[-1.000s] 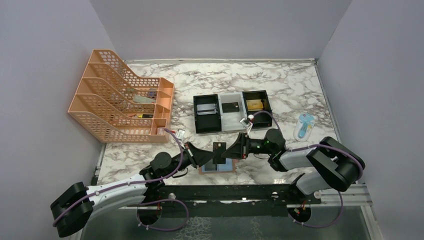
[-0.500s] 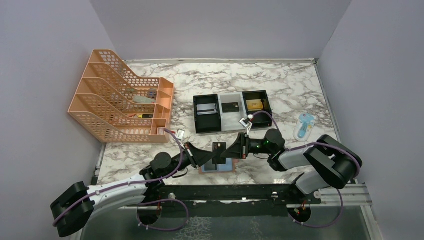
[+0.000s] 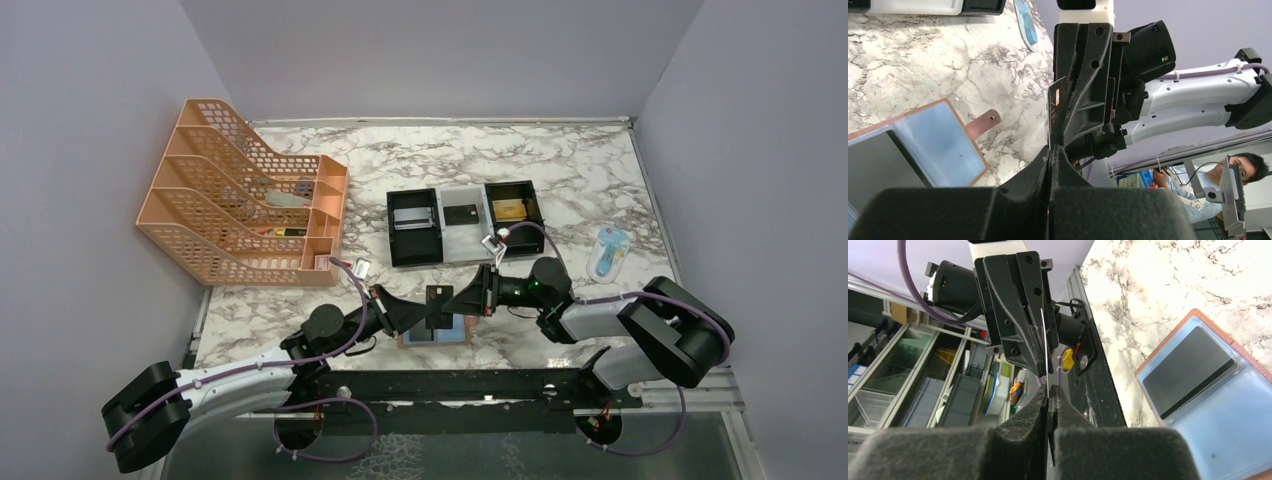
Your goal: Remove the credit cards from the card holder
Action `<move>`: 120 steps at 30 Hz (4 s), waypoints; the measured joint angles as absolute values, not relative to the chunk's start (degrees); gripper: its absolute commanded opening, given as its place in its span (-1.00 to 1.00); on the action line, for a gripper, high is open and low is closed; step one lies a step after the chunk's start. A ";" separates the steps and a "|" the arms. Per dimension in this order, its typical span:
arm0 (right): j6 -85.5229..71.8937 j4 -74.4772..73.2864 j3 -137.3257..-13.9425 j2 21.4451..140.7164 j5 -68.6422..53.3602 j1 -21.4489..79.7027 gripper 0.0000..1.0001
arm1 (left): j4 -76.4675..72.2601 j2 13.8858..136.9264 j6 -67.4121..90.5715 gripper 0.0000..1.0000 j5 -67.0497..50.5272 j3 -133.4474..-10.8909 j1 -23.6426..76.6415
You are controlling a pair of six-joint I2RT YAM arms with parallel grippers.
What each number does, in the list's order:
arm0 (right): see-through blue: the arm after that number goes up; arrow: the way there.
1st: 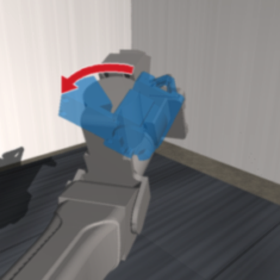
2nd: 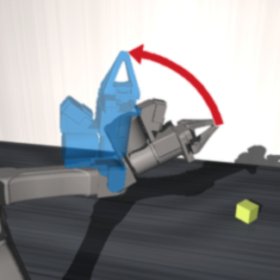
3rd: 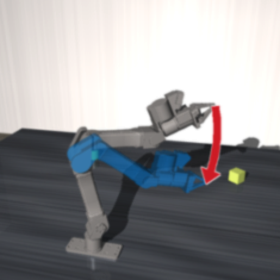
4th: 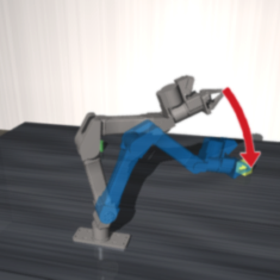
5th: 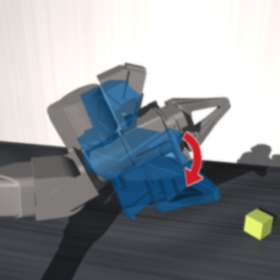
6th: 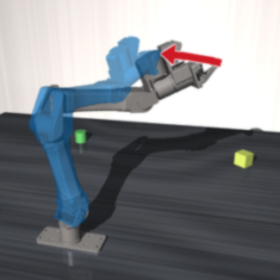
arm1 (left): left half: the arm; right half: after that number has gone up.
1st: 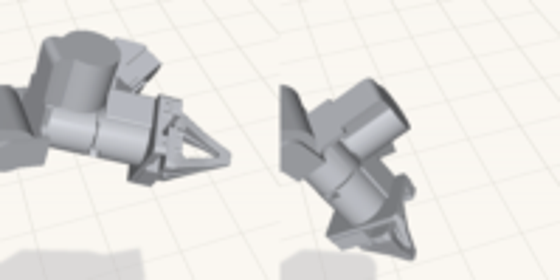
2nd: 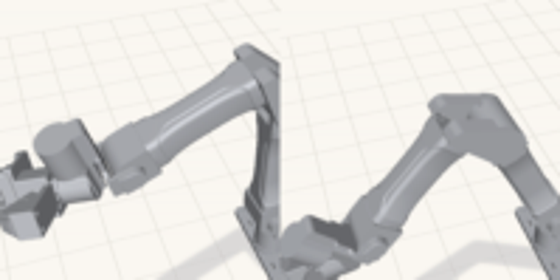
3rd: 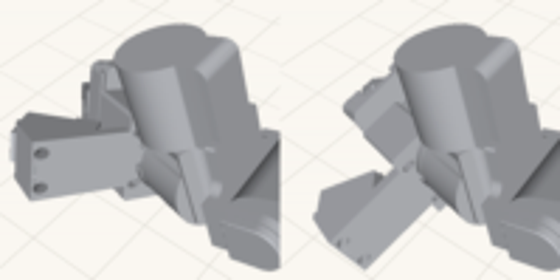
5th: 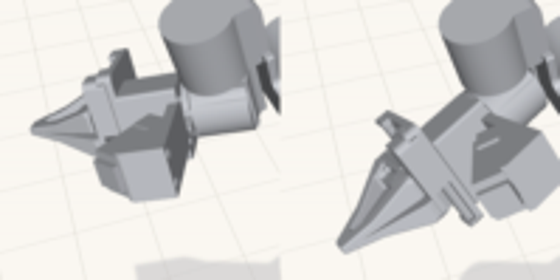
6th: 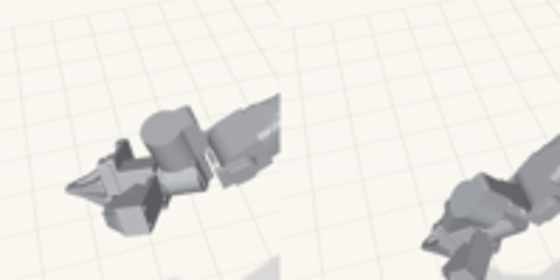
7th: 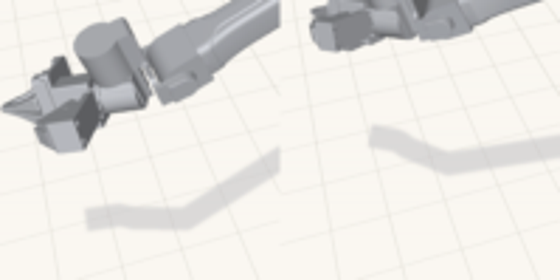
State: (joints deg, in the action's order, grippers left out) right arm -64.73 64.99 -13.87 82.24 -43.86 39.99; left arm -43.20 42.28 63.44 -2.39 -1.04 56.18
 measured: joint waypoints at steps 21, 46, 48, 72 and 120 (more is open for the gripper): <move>-42.63 25.80 -21.08 61.32 -21.17 39.99 -0.98 | -14.66 36.34 59.11 0.99 3.95 -9.91 56.21; 1.15 14.59 -40.51 76.38 10.07 39.99 -0.98 | 33.39 65.06 30.48 0.98 11.35 -50.59 34.59; 5.28 15.70 -41.69 79.50 11.25 39.99 -0.98 | 33.82 65.04 28.12 0.99 11.03 -51.18 33.17; 41.17 24.51 -50.30 101.43 11.90 39.59 -0.95 | 30.06 55.29 20.64 0.99 24.97 -45.82 30.70; 48.36 13.10 -58.24 108.25 4.73 36.91 -0.74 | 30.06 54.35 19.31 0.98 24.99 -45.47 29.30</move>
State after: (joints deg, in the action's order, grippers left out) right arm 48.36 13.10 -58.24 108.25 4.73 36.91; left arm 30.06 54.35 19.31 24.99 -45.47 29.30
